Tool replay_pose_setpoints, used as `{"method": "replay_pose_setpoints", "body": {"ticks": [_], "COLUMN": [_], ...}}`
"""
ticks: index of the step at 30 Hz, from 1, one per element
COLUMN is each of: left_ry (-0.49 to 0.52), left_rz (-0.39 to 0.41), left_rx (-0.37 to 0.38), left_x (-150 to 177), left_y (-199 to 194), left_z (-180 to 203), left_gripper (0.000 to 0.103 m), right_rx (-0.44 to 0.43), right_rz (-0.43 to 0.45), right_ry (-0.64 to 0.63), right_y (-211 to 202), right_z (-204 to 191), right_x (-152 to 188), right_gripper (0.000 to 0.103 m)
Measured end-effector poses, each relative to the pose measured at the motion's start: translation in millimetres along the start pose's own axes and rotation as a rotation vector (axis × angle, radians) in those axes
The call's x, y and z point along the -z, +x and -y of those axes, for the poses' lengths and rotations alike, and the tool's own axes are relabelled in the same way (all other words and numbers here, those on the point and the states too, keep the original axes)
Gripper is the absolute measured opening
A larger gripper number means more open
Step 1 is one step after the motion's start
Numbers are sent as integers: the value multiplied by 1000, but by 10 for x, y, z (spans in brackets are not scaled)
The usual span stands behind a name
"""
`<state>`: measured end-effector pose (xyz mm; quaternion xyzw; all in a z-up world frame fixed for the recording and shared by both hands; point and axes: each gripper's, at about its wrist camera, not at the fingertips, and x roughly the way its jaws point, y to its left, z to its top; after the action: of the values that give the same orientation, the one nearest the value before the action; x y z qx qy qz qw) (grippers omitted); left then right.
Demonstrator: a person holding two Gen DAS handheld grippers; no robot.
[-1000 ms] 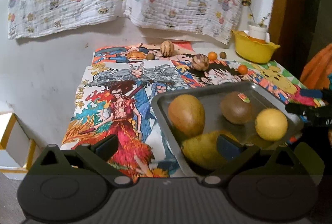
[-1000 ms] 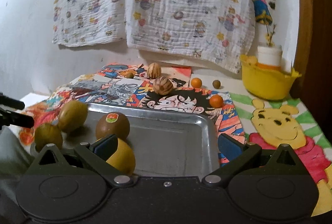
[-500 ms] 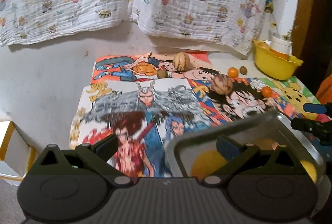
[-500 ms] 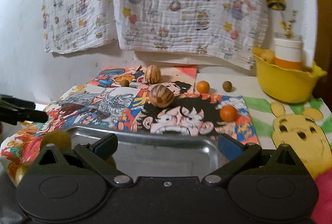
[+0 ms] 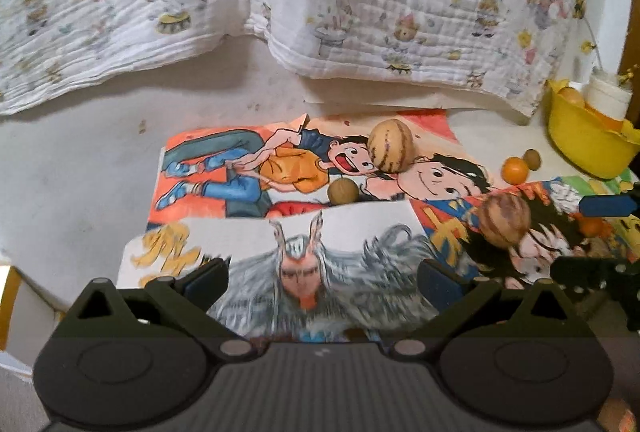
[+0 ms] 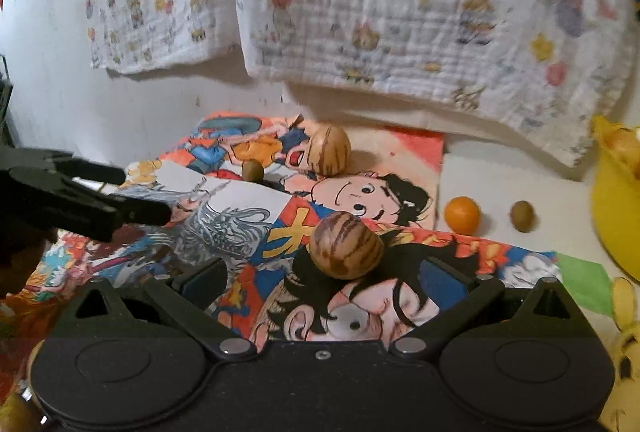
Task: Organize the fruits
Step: 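Grasp the striped fruit with the right tool while the left tool grasps the small brown fruit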
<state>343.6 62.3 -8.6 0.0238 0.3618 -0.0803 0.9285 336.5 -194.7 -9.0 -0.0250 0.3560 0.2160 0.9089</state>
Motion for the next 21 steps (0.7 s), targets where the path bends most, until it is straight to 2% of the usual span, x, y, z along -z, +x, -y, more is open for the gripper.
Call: {"method": "replay_pose_setpoints", "body": {"ticks": [5,13,18,21], "left_ry": [41,7,43,28], "left_rz": [1,-31,-17,-16], "left_rx": [-15,35,55,81], "left_x": [-126,-270,-333,-355], "left_y": [371,815,942,987], "left_z": [-71,-151,-74,-61], "left_gripper": [102,102,94,88], "right_rx": [-24,-18,2,12], "right_rz": [-37,-77,-73,-65], "right_ry": [40,46,59,60], "right_y": [273,572,685,693], "right_z": [102,109,93,93], "right_x": [-42,-51,-42,-21], "right_gripper": [99,84,76,73]}}
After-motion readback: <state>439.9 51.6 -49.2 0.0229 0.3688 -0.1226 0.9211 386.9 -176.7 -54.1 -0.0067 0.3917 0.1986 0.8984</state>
